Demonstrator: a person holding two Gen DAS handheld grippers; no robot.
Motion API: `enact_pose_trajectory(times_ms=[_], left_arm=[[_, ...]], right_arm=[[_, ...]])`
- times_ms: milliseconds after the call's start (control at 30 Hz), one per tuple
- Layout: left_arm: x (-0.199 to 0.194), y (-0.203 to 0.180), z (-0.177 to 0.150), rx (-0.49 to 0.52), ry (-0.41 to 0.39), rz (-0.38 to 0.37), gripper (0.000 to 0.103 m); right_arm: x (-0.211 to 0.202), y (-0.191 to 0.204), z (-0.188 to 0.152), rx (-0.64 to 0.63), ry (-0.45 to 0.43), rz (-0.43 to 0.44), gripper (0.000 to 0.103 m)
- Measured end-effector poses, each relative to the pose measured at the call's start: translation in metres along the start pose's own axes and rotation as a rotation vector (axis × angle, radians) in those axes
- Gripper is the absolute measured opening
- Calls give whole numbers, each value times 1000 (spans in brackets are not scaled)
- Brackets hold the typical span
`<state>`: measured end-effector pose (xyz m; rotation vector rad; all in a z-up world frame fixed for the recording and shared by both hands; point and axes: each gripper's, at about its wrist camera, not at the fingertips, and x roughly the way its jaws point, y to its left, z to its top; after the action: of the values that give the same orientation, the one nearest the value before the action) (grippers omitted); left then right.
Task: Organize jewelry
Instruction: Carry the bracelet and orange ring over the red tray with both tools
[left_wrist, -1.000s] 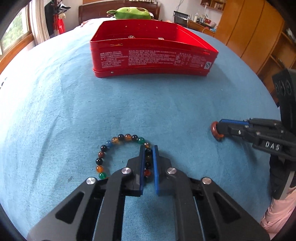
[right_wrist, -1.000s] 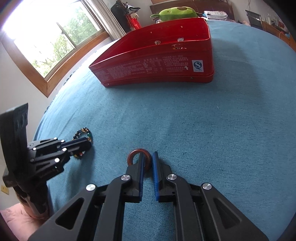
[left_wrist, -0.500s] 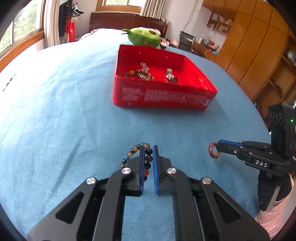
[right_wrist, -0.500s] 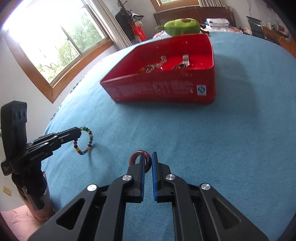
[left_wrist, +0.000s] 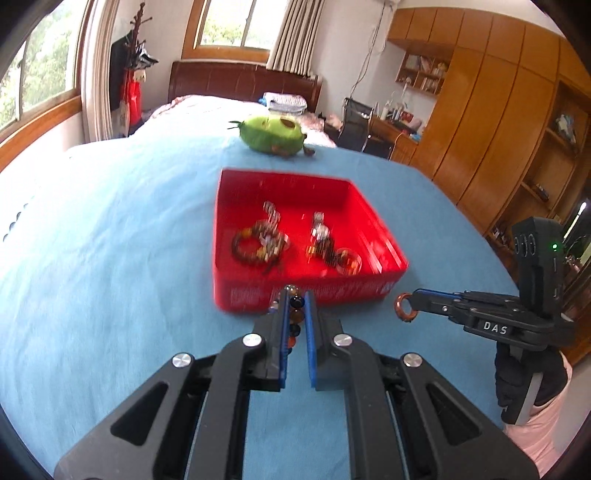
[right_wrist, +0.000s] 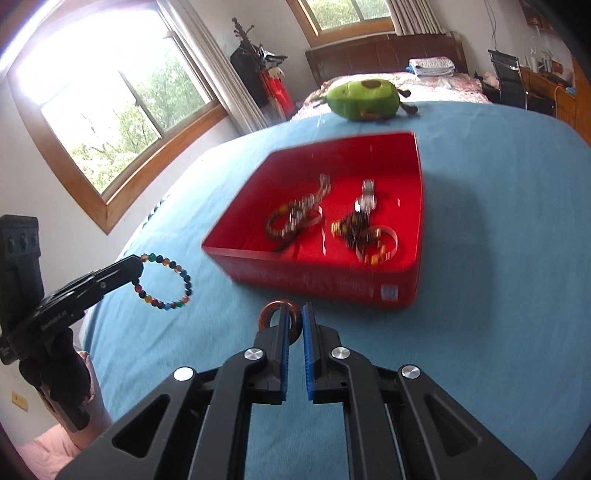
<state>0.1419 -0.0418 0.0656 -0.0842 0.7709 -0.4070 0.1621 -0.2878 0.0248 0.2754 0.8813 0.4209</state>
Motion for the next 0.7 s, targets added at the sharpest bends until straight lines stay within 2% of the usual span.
enact_pose_trajectory(times_ms=[200, 367, 533, 700], left_arm=[[27, -4, 47, 3, -37, 7, 6], [80, -2, 72, -7, -8, 34, 6], [138, 7, 87, -24, 62, 51, 6], [174, 13, 98, -17, 97, 81, 6]], right_arm=[[11, -11, 48, 23, -44, -22, 6], [49, -28, 75, 59, -28, -63, 6], [88, -41, 95, 80, 21, -74, 6], [117, -47, 114, 81, 45, -84, 6]])
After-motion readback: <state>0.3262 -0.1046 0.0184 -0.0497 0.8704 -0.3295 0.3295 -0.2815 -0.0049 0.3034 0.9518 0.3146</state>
